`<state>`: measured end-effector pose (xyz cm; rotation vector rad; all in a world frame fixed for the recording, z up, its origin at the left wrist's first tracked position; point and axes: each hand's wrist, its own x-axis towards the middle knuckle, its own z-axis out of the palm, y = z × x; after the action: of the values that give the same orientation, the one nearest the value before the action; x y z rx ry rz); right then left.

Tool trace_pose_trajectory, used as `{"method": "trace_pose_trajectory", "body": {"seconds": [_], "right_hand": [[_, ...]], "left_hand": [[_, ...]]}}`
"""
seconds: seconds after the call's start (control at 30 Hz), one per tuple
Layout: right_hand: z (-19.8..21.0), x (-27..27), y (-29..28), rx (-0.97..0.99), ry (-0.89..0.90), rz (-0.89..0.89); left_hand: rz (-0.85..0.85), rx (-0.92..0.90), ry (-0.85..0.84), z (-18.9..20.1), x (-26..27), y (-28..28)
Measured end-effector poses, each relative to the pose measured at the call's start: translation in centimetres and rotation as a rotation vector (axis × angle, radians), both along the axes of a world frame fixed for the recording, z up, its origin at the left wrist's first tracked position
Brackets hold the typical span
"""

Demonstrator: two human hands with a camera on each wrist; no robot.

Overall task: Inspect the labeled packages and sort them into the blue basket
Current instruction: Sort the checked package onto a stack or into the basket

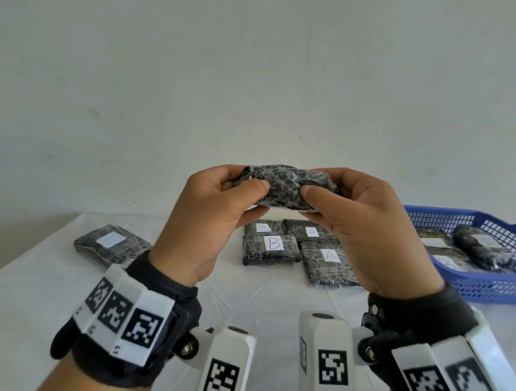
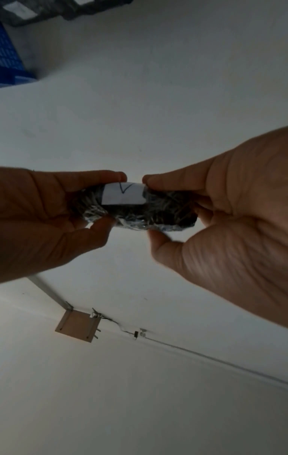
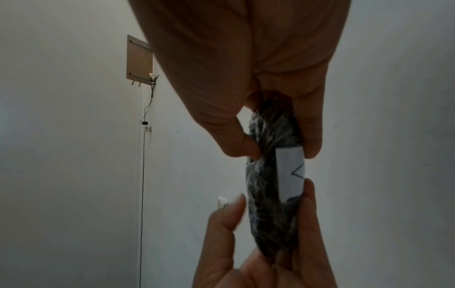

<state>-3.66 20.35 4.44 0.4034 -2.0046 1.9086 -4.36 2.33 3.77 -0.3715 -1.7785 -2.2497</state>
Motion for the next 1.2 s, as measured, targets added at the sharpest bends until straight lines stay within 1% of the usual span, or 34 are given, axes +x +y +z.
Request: {"method": "trace_pose_trajectory", "body": {"seconds": [0.13, 0.2, 0.3, 0.37, 0.47, 0.6, 0.67, 0.73, 0.77, 0.8, 0.87, 0.93, 0.97, 1.0, 1.03, 1.1, 1.13, 1.2], "right_hand": [[0.0, 0.2, -0.5, 0.062, 0.027, -0.041], [0.0, 0.4, -0.6, 0.094, 0.014, -0.045], [0.0, 0.5, -0.4, 0.152, 0.05, -0.128], [-0.1, 0.4, -0.4, 0.17, 0.066, -0.159], [0.0, 0.5, -0.4, 0.189, 0.052, -0.13], [0.3, 0.4, 0.0, 0.2, 0.057, -0.154], [0.3, 0.3, 0.2, 0.16, 0.008, -0.072], [0.3, 0.3, 0.5, -0.015, -0.027, 0.061], [0.4, 0.3, 0.7, -0.07, -0.02, 0.088], [0.5, 0.3, 0.8, -0.076, -0.001, 0.079], [0.4, 0.3, 0.7, 0.04, 0.071, -0.032], [0.2, 0.5, 0.1, 0.176, 0.141, -0.149], [0.2, 0.6, -0.2, 0.217, 0.144, -0.164], [0.3, 0.6, -0.5, 0.227, 0.127, -0.124], [0.3, 0.7, -0.7, 0.213, 0.099, -0.047], [0.3, 0.8, -0.9, 0.136, 0.035, 0.1], [0.3, 0.7, -0.9, 0.11, 0.018, 0.129], [0.3, 0.4, -0.7, 0.112, 0.026, 0.126]], "left_hand": [[0.056, -0.032, 0.034, -0.2, 0.2, 0.3], [0.052, -0.028, 0.027, -0.2, 0.2, 0.5], [0.019, -0.032, 0.004, -0.4, 0.3, 0.9], [0.036, -0.031, 0.016, -0.6, 0.3, 1.2], [0.055, -0.026, 0.051, -0.6, 0.2, 1.1], [0.004, -0.012, 0.038, -0.4, 0.3, 1.0], [-0.009, 0.006, 0.038, -0.2, 0.1, 0.7], [-0.064, 0.063, 0.018, 0.2, 0.0, 0.2], [-0.083, 0.081, 0.0, 0.3, -0.1, 0.0], [-0.082, 0.081, -0.021, 0.3, -0.1, 0.0], [-0.015, 0.002, -0.06, -0.1, -0.4, 0.0], [0.048, -0.162, -0.06, -0.6, -0.6, 0.1], [0.038, -0.24, -0.05, -0.7, -0.6, 0.1], [0.001, -0.302, -0.042, -0.7, -0.5, 0.0], [-0.052, -0.34, -0.041, -0.5, -0.2, 0.0], [-0.113, -0.361, -0.068, -0.2, 0.0, -0.1], [-0.109, -0.351, -0.077, -0.1, 0.1, -0.2], [-0.095, -0.308, -0.083, 0.1, 0.0, -0.3]]}}
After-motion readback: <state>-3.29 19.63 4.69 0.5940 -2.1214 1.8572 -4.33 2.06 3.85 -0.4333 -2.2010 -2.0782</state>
